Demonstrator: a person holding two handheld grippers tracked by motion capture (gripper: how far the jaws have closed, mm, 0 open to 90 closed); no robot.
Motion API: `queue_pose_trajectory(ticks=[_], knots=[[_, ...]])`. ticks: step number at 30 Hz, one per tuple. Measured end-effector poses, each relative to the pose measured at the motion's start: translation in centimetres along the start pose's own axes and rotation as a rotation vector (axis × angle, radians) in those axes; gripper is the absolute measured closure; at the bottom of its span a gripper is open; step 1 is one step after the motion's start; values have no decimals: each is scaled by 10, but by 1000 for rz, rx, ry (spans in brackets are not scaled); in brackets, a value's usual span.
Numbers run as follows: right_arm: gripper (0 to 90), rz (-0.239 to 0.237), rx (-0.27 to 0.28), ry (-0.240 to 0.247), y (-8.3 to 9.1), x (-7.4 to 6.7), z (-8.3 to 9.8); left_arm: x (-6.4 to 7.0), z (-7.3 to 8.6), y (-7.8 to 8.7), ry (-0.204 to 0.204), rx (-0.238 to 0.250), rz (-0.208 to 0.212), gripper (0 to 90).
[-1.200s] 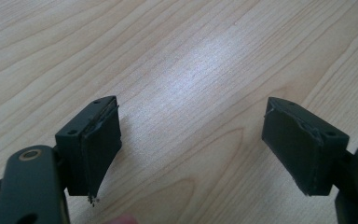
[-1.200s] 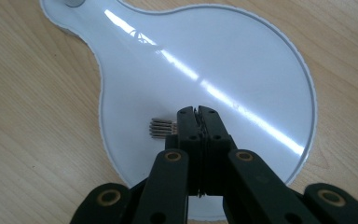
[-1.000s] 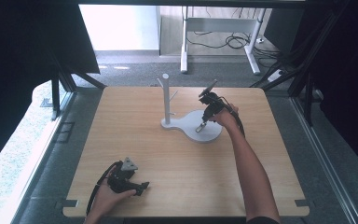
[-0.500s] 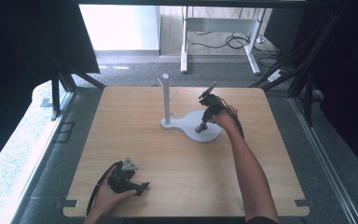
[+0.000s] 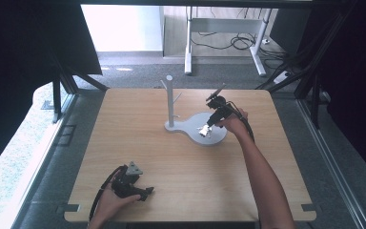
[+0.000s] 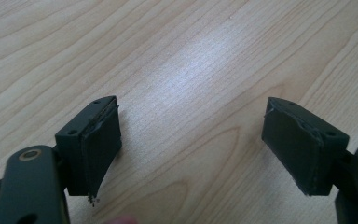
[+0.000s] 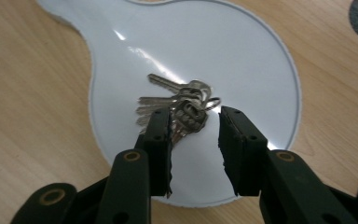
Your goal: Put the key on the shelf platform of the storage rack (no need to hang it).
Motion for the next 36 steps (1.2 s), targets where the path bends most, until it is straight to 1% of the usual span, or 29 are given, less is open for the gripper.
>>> queue_pose_trajectory(ticks=[2, 3, 5, 6, 8, 9, 10, 11, 15, 17, 19, 21, 25, 30, 34, 36], knots=[[625, -9, 6, 13, 2, -5, 2, 1, 0, 0, -7, -4, 1, 200], [612, -18, 9, 28, 3, -9, 4, 1, 0, 0, -8, -4, 1, 199], [592, -46, 21, 52, 4, -15, 7, 2, 0, 0, -2, -3, 3, 199], [584, -56, 23, 64, 5, -17, 9, 2, 0, 0, -6, -1, 1, 199], [566, -68, 17, 86, 6, -22, 13, 1, -1, 1, 4, 5, 1, 199], [566, -73, 27, 92, 7, -22, 14, 1, -1, 1, 4, 7, -2, 200], [564, -78, 37, 87, 9, -23, 15, 1, -1, 1, 6, 7, -2, 199], [559, -85, 43, 84, 10, -24, 17, 0, -1, 1, -3, 6, -5, 200], [535, -97, 63, 88, 16, -28, 26, -1, -2, 4, 6, 17, -5, 199], [535, -101, 82, 83, 19, -31, 31, -2, -2, 6, 3, 20, -7, 199], [539, -92, 121, 105, 24, -37, 39, -1, -2, 6, 4, 22, -7, 199], [538, -100, 143, 109, 28, -41, 44, -1, -2, 5, 2, 19, -7, 200], [535, -112, 176, 121, 36, -49, 61, -1, -2, 5, 7, 19, -4, 200], [525, -113, 191, 121, 44, -54, 86, -3, -3, 9, 10, 30, -10, 199], [517, -123, 211, 107, 47, -56, 103, -3, -3, 10, 9, 34, -12, 200], [509, -128, 220, 95, 48, -56, 115, -3, -3, 10, 9, 33, -12, 200]])
Point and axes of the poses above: each handheld gripper's, and its own axes: y roughly backward along the jaws, z roughly out of its underside, x roughly to its right, the point moved 9 cm from there along -y, roughly forward along the jaws, and after that the axes turned 8 degrees about z, right-handed, at the moved point
